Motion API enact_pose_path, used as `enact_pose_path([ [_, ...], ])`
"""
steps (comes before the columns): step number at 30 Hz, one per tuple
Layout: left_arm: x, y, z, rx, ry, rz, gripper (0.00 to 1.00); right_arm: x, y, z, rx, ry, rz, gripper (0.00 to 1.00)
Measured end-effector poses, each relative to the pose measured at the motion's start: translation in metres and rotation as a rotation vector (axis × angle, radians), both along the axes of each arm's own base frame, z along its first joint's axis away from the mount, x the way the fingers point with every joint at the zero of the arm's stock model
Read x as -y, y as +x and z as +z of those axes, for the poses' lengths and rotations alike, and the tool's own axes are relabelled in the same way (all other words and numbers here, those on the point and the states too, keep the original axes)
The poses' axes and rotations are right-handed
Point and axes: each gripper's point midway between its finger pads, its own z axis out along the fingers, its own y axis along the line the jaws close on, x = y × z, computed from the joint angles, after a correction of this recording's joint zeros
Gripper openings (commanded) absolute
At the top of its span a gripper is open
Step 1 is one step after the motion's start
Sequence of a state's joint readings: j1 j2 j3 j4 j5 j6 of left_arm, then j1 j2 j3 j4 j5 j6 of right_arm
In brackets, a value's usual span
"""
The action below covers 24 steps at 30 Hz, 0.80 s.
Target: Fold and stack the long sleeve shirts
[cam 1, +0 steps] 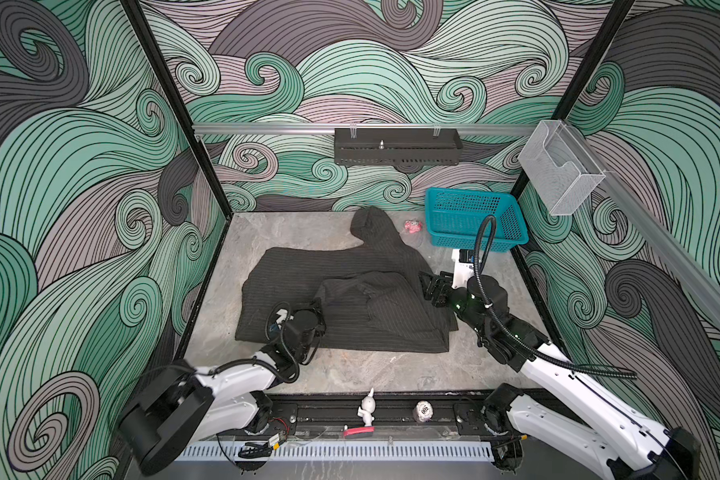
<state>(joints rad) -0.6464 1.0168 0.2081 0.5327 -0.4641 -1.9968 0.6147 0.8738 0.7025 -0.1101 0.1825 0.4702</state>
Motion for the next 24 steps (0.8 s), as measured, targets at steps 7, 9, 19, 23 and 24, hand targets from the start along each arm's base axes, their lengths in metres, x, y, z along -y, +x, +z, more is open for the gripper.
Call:
enact_pose_path([
  [7, -0.029, -0.012, 0.053, 0.088, 0.178, -0.156, 0.0, 0.012, 0.029, -0.042, -0.226, -0.024, -0.054, 0.68],
  [9, -0.028, -0.01, 0.054, 0.075, 0.244, -0.239, 0.0, 0.013, 0.039, -0.059, -0.318, -0.002, -0.057, 0.66],
  [19, 0.025, -0.014, 0.089, 0.156, 0.491, -0.779, 0.0, -0.01, 0.036, -0.144, -0.79, -0.004, 0.028, 0.58],
  [23, 0.019, -0.024, 0.121, 0.282, 0.603, -0.847, 0.0, -0.008, 0.012, -0.16, -0.906, -0.025, 0.038, 0.62],
  [24, 0.016, -0.027, 0.126, 0.303, 0.623, -0.855, 0.0, -0.006, 0.007, -0.162, -0.92, -0.031, 0.038, 0.62],
])
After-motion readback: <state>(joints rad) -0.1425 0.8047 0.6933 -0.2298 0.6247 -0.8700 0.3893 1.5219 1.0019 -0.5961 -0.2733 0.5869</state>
